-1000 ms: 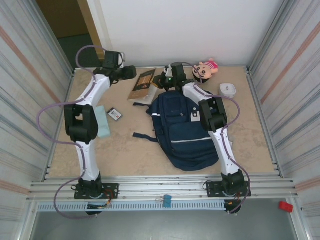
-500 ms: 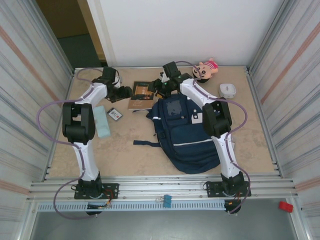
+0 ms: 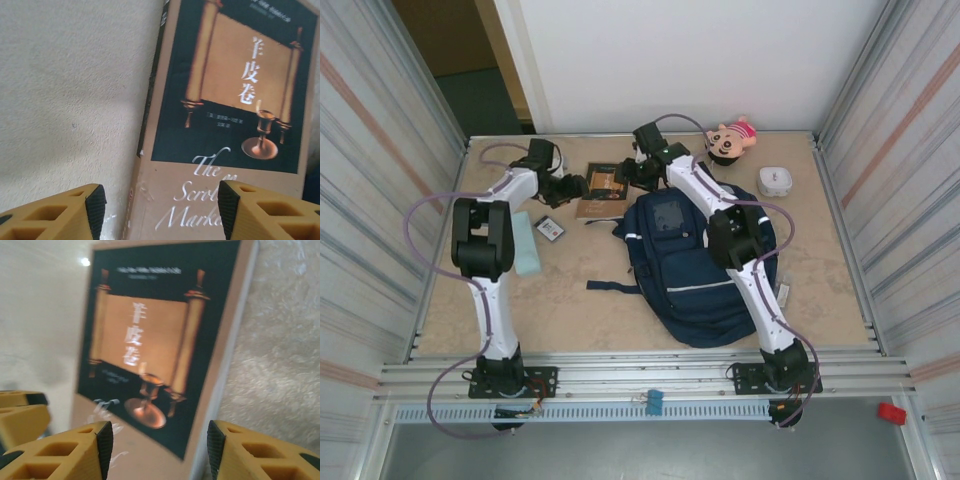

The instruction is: Pack the student bag

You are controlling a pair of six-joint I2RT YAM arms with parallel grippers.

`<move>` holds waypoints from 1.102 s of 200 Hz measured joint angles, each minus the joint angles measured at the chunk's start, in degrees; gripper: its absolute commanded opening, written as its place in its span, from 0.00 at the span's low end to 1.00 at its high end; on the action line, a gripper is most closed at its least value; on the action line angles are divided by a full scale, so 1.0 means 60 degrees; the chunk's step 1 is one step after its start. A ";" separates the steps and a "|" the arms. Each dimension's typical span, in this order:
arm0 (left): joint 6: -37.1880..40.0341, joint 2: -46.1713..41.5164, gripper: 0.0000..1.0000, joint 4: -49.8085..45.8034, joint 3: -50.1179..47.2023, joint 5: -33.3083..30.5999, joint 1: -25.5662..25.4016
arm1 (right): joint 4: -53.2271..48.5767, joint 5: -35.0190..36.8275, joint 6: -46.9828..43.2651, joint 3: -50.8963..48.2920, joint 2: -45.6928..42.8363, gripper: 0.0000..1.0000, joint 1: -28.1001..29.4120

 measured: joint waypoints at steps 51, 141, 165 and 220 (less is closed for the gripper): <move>-0.0011 0.0546 0.62 0.0025 0.0189 0.0372 0.0055 | -0.0007 0.0240 -0.0390 0.0539 0.0834 0.29 0.0000; -0.0994 0.0619 0.61 0.1523 -0.0222 0.2718 0.0393 | 0.0047 -0.0084 -0.0521 0.0612 0.0980 0.12 -0.0175; -0.1534 0.0306 0.60 0.2229 -0.0794 0.3191 0.0426 | 0.0095 -0.0095 -0.0521 0.0583 0.0980 0.12 -0.0237; -0.2404 -0.0404 0.62 0.3501 -0.1147 0.4007 0.0404 | 0.0627 -0.0448 -0.0495 0.0084 0.0831 0.12 -0.0375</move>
